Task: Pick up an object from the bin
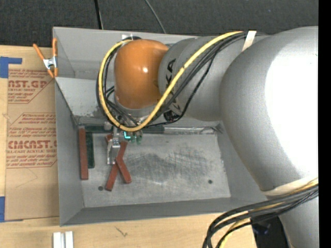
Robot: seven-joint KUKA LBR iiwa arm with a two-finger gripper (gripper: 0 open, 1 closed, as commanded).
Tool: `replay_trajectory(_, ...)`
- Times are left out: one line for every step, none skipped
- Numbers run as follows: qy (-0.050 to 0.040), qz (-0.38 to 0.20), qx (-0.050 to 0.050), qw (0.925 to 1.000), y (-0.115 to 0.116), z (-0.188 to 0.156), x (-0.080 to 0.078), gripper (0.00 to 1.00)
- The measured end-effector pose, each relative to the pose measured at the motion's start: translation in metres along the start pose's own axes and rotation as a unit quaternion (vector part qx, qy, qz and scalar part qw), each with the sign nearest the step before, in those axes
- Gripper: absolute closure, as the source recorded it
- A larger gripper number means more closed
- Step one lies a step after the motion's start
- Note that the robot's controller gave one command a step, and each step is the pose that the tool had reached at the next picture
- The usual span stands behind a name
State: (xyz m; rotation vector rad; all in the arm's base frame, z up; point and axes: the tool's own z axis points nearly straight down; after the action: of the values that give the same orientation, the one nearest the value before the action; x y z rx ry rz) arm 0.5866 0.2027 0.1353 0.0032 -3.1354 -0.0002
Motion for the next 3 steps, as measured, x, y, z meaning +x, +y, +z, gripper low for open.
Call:
replay_trajectory(-0.0035,0.001,-0.001,1.0000,-0.001,-0.004,-0.002,0.00)
replay_trajectory(-0.0059,-0.036,-0.001,0.9993,-0.020,0.029,0.011,0.00)
replay_trajectory(-0.0100,-0.050,-0.003,0.9987,-0.067,0.058,0.012,1.00)
